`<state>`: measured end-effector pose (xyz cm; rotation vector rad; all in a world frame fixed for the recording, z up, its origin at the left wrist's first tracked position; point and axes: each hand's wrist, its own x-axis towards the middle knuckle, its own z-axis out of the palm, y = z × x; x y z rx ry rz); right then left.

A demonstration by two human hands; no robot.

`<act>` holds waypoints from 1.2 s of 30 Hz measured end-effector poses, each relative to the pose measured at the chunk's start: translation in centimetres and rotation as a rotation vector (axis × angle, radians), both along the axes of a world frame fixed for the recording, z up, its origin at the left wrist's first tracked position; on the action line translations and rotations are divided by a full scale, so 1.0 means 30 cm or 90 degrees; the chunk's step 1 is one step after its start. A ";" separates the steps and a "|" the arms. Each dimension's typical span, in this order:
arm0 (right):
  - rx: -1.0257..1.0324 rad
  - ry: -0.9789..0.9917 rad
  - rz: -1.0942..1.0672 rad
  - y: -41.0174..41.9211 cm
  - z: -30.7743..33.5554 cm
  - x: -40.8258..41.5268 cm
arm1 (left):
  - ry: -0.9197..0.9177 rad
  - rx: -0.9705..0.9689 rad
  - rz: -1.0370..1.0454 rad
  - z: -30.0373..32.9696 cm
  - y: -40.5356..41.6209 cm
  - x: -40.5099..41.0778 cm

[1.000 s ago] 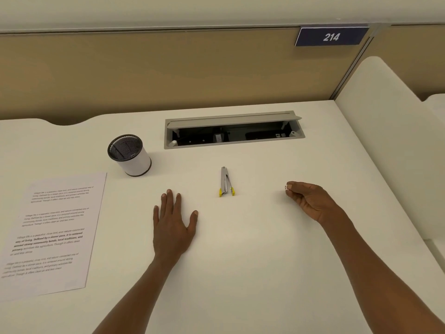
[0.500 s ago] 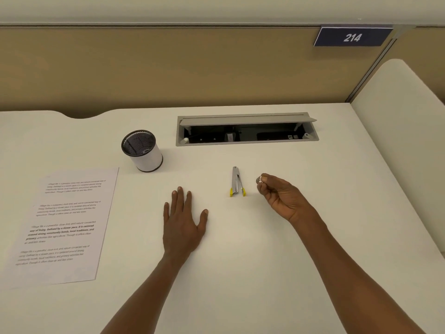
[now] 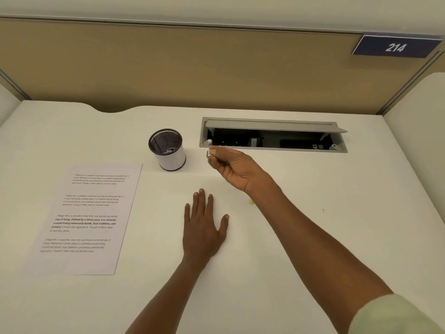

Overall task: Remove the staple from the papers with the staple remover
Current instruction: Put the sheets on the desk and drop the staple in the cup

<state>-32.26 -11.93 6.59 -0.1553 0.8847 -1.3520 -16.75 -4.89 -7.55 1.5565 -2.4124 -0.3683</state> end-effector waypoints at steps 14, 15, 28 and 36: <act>-0.005 0.752 0.163 -0.423 0.056 0.218 | 0.018 0.017 0.003 0.000 -0.002 -0.005; -0.022 0.837 0.196 -0.438 0.067 0.228 | 0.018 0.018 0.002 0.000 -0.001 -0.005; -0.167 1.107 0.349 -0.468 0.102 0.235 | 0.020 0.019 0.003 -0.001 0.000 -0.003; -0.195 1.092 0.321 -0.462 0.094 0.221 | 0.014 0.021 0.004 0.001 0.000 -0.004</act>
